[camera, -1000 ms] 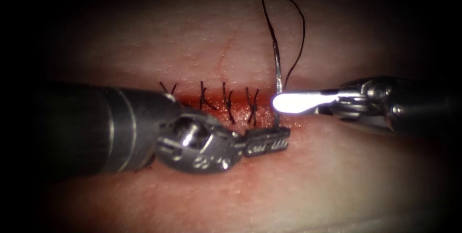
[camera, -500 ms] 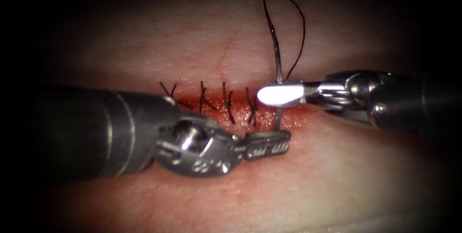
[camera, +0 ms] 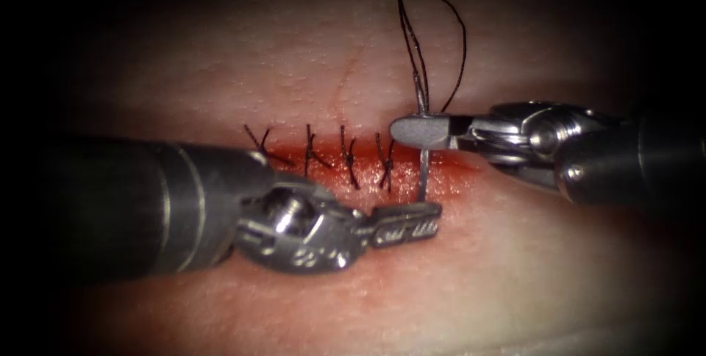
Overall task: Wound Closure
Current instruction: Hand the needle back over to the right needle driver, then open the wound using the left gripper.
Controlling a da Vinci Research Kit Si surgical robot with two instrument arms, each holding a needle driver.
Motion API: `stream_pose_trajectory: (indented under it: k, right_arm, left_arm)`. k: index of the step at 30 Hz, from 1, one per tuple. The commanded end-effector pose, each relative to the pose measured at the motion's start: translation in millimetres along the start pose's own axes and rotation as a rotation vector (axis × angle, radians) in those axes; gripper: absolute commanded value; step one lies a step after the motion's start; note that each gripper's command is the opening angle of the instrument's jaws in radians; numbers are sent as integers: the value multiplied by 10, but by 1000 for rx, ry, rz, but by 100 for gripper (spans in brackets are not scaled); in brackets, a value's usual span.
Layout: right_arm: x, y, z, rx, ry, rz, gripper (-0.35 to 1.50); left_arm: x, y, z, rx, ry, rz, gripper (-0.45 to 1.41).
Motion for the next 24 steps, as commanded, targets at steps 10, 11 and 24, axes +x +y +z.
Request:
stream_pose_trajectory:
  k: [10,11,24]
  right_arm:
    - [9,21,-7,66,81,-48,-35]
    - [12,29,-11,87,112,-71,-35]
    - [15,63,-32,270,190,-474,-35]
  left_arm:
    - [-1,-14,-2,-31,99,-200,94]
    - [-3,-17,-3,-34,103,-239,101]
    - [-52,-32,22,-191,79,-643,-45]
